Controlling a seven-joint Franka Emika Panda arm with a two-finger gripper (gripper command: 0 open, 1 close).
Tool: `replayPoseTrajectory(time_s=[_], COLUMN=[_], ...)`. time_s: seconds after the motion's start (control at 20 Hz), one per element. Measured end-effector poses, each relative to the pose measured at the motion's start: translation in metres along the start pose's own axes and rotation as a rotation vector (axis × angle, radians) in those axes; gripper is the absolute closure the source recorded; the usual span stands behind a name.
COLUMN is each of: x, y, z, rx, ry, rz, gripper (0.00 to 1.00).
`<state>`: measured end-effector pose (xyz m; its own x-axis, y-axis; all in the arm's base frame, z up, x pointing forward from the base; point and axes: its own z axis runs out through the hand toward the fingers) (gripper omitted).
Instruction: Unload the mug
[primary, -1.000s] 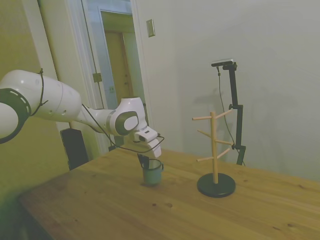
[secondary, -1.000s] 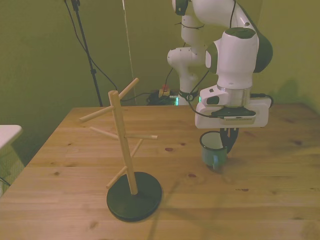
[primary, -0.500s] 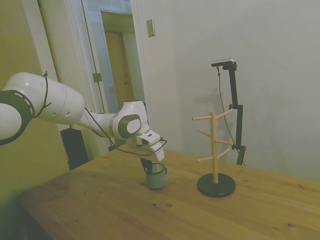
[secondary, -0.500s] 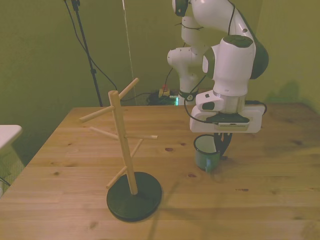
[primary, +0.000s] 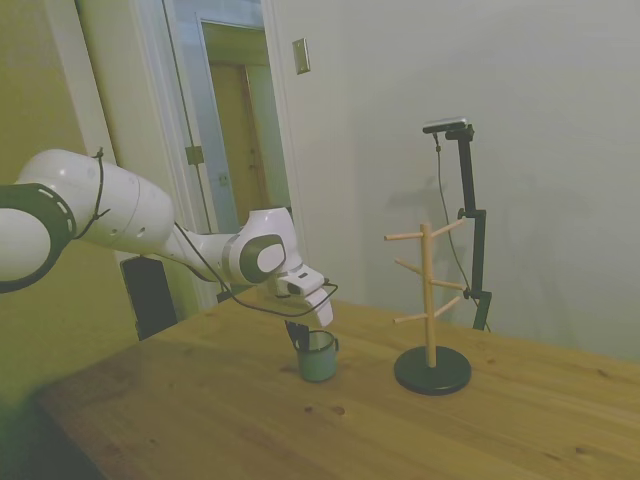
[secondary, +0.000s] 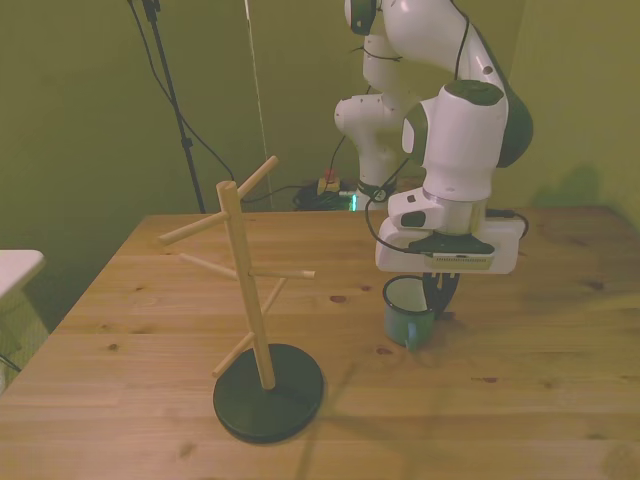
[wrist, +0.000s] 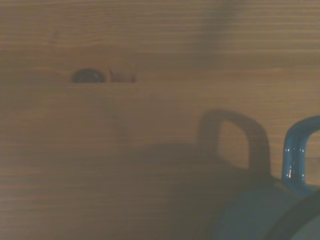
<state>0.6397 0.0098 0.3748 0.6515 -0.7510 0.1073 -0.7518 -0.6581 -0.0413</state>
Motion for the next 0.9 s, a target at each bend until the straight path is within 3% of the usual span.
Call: replayPoseTrajectory(time_s=[0.45, 0.65, 0.9], x=[-0.001, -0.005, -0.036], y=[0.006, 0.015, 0.022], z=[-0.009, -0.042, -0.108], rx=[-0.002, 0.016, 0.087], ry=[0.020, 0.076, 0.111], rz=[-0.010, -0.032, -0.054], gripper=[0.00, 0.00, 0.00])
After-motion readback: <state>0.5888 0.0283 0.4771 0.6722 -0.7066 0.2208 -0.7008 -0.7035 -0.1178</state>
